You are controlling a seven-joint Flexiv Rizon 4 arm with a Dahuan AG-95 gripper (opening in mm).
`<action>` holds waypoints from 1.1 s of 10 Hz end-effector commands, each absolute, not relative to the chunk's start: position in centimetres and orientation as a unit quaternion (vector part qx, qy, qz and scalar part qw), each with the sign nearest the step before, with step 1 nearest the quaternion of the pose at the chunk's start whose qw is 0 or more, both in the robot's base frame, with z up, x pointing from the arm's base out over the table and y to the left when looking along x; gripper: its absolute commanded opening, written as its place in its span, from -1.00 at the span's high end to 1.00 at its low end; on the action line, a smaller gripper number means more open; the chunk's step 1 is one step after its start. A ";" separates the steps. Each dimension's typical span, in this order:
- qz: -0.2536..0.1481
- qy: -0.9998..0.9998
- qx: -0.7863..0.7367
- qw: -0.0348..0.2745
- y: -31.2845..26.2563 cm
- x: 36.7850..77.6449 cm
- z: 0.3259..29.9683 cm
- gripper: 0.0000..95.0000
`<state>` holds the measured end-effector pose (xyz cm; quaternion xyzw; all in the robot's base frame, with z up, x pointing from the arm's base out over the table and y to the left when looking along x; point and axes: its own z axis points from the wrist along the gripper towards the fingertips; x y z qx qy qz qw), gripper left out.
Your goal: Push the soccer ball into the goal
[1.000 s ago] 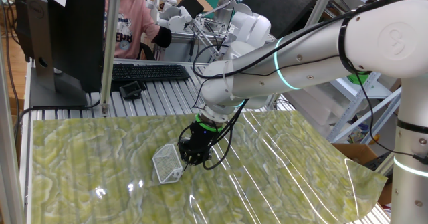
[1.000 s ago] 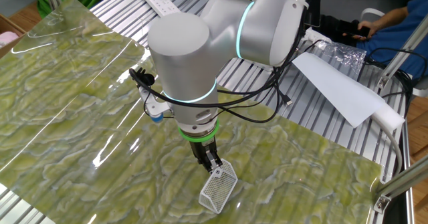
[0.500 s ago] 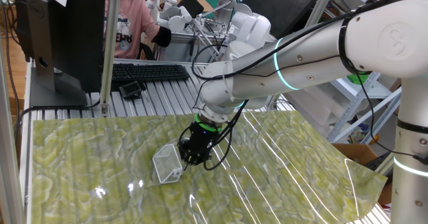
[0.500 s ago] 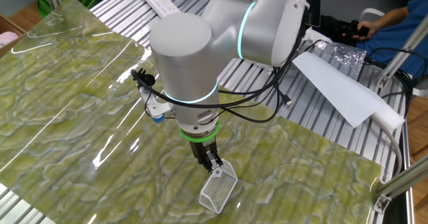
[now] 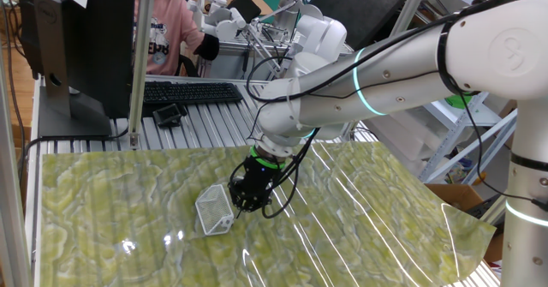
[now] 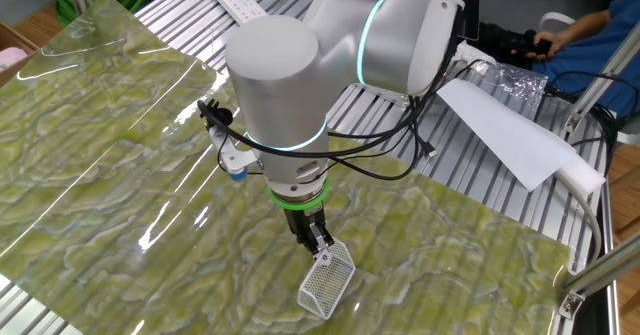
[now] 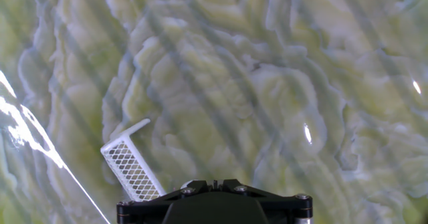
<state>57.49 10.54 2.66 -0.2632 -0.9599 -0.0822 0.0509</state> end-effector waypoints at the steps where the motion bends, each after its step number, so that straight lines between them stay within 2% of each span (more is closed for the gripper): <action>1: -0.084 -0.960 -0.262 0.054 10.6 57.4 2.7 1.00; 8: -0.079 -0.961 -0.261 0.056 10.8 57.4 1.4 1.00; 11: -0.091 -0.959 -0.262 0.065 10.8 57.2 1.2 1.00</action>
